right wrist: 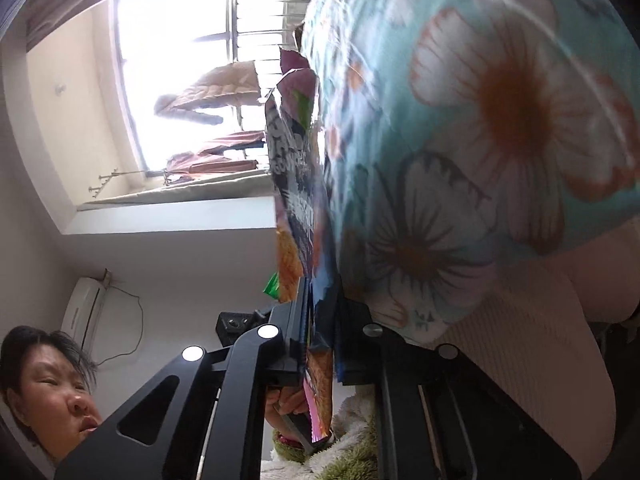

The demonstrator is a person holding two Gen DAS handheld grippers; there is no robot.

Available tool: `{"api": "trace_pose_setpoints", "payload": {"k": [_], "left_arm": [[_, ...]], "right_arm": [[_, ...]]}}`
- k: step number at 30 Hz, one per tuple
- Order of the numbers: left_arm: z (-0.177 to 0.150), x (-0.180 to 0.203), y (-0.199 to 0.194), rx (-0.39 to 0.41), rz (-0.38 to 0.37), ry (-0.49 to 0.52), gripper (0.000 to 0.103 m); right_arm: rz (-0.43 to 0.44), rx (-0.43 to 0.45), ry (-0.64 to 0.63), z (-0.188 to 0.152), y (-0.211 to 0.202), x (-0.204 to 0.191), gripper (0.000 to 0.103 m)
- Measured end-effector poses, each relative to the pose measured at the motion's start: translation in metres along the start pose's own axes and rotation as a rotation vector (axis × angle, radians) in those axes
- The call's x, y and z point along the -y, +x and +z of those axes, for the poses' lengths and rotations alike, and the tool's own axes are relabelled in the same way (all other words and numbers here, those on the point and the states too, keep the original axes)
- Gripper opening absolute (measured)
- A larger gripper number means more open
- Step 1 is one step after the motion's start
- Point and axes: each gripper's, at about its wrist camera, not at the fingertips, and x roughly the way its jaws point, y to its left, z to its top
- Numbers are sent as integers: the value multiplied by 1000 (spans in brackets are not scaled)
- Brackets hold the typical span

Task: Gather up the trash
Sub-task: 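Lift and regrip the green chip bag with left while right lifts the pink bag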

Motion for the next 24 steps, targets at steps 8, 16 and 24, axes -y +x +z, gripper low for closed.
{"api": "trace_pose_setpoints", "payload": {"k": [8,16,24], "left_arm": [[1,55,-9,58,79,242,2],[-1,81,-20,91,120,361,2],[-5,95,-22,118,123,420,2]], "right_arm": [[46,33,-1,13,-9,-8,8],[71,64,-59,18,-21,-28,7],[87,109,-88,23,-41,-44,7]]}}
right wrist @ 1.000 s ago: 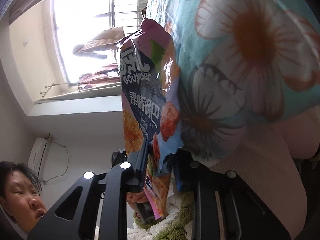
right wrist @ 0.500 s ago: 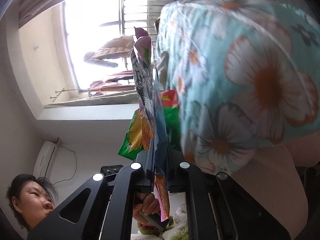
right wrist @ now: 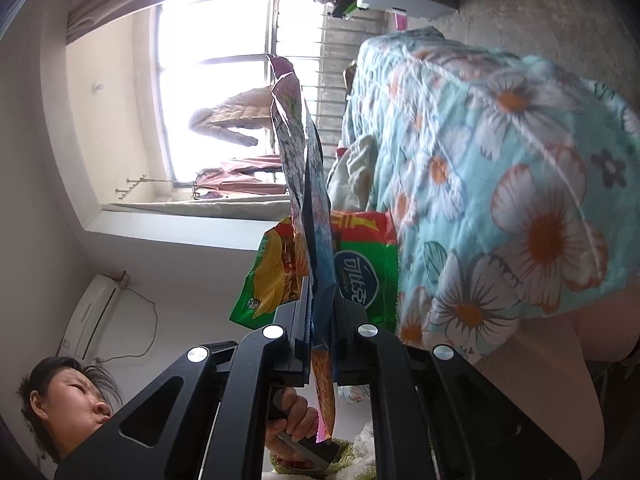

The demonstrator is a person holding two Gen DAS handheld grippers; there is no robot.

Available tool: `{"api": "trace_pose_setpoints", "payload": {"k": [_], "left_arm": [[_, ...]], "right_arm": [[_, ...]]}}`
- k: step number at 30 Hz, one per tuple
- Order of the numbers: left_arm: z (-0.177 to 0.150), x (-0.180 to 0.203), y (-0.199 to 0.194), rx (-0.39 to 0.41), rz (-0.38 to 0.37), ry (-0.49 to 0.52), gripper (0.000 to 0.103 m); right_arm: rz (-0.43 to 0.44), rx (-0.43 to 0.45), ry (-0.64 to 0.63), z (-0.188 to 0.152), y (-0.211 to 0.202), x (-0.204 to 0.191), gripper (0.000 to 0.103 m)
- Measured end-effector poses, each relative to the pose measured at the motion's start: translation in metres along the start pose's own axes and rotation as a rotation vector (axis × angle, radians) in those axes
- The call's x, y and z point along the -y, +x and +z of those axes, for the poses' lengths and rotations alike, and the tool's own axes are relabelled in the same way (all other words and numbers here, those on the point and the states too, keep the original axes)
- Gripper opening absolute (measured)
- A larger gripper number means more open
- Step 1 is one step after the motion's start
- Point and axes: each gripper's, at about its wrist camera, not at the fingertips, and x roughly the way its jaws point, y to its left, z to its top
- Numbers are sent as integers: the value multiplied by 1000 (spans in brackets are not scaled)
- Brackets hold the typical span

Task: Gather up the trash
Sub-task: 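Lift and regrip the green chip bag with left while right lifts the pink bag, then carry both bags over the wastebasket and open both grippers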

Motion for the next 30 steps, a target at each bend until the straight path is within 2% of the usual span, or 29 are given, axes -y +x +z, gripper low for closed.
{"api": "trace_pose_setpoints", "payload": {"k": [9,16,23,30], "left_arm": [[3,13,-9,41,-16,50,2],[14,22,-13,79,-83,88,1],[29,43,9,66,-146,143,1],[42,89,36,42,-208,231,1]], "right_arm": [[7,44,-31,8,-17,-10,7],[7,95,-71,8,-32,-24,7],[23,157,-45,13,-55,-14,7],[51,252,-23,23,-95,-1,7]]}}
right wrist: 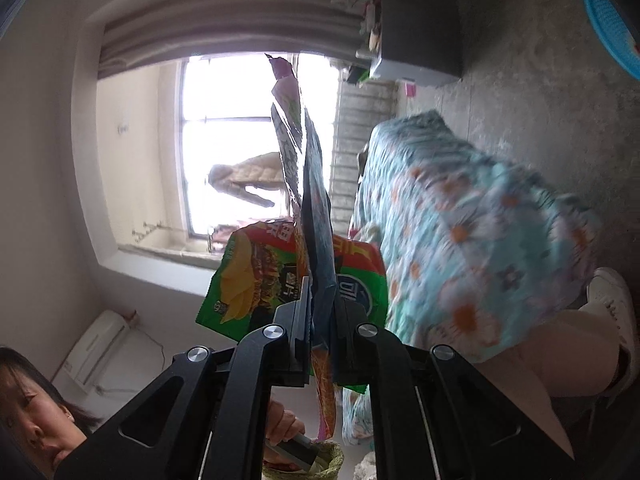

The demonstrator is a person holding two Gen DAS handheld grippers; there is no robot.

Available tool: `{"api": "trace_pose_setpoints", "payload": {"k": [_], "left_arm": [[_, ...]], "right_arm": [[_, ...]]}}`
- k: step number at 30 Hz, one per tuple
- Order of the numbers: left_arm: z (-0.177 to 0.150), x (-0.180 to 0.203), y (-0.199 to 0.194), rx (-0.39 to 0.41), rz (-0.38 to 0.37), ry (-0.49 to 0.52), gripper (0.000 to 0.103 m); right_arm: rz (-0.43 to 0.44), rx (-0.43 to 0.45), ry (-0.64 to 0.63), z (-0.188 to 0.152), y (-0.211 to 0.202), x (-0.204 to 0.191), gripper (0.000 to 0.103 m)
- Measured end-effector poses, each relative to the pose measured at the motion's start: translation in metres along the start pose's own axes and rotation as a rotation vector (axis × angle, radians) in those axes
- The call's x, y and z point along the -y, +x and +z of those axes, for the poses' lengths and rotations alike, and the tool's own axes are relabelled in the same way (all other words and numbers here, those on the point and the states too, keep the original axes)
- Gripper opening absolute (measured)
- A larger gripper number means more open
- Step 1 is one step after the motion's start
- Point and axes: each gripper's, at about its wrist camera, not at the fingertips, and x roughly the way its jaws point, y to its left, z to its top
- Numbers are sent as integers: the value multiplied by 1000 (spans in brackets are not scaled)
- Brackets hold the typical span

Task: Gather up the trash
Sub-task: 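Carry both bags over the wastebasket and open both grippers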

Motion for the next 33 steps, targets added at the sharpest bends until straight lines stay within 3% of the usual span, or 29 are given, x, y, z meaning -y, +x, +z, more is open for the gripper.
{"api": "trace_pose_setpoints", "payload": {"k": [6,12,18,22,28,33], "left_arm": [[15,29,42,-29,-51,42,1],[20,47,84,-60,-96,54,1],[22,56,110,-87,-122,53,1],[21,54,124,-110,-123,47,1],[23,49,135,-128,-112,37,1],[24,51,140,-139,-106,39,1]], "right_arm": [[18,121,62,21,-41,26,7],[-31,269,179,35,-81,76,7],[-69,333,395,33,-94,156,7],[-83,360,462,41,-94,181,7],[-134,459,496,85,-105,209,7],[-234,535,582,142,-120,249,10]]}}
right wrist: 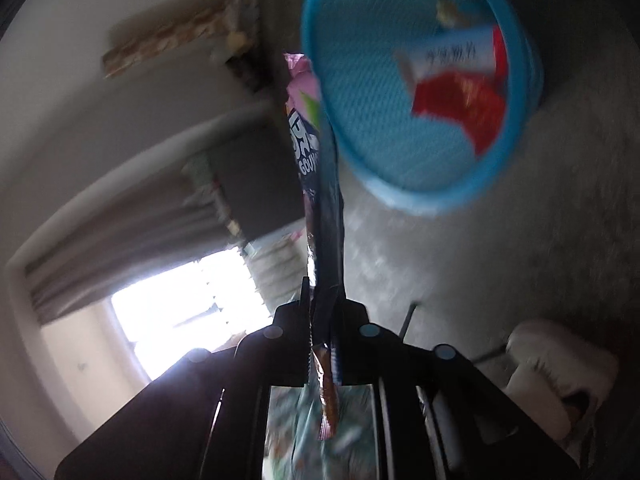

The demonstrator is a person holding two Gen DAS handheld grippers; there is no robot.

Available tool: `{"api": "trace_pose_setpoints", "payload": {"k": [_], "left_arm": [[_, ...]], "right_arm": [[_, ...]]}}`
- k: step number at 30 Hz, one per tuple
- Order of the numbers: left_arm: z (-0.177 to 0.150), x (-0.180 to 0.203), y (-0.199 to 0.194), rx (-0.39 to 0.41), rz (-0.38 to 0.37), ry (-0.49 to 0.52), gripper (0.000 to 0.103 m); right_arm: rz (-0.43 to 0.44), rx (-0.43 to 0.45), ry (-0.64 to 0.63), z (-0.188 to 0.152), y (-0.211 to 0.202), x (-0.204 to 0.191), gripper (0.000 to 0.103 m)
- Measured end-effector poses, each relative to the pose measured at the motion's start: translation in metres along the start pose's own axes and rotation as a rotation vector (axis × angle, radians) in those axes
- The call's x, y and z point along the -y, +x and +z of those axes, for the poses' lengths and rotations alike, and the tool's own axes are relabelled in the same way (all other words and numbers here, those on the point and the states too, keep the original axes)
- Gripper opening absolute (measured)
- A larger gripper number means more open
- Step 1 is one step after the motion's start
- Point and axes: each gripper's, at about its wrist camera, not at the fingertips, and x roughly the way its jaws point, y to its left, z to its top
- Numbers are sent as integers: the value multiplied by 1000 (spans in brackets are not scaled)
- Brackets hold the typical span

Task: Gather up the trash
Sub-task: 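Carry both bags over the wastebasket and open both grippers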

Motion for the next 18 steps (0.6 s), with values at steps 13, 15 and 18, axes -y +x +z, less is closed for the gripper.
{"api": "trace_pose_setpoints", "payload": {"k": [13,15,18], "left_arm": [[17,24,35,-65,-69,-5,1],[19,33,52,-104,-106,-19,1],[24,47,91,-201,-192,-91,1]], "right_arm": [[-319,198,-76,38,-28,3,52],[-314,246,-119,23,-49,-3,52],[-283,297,-166,11,-82,-11,52]]}}
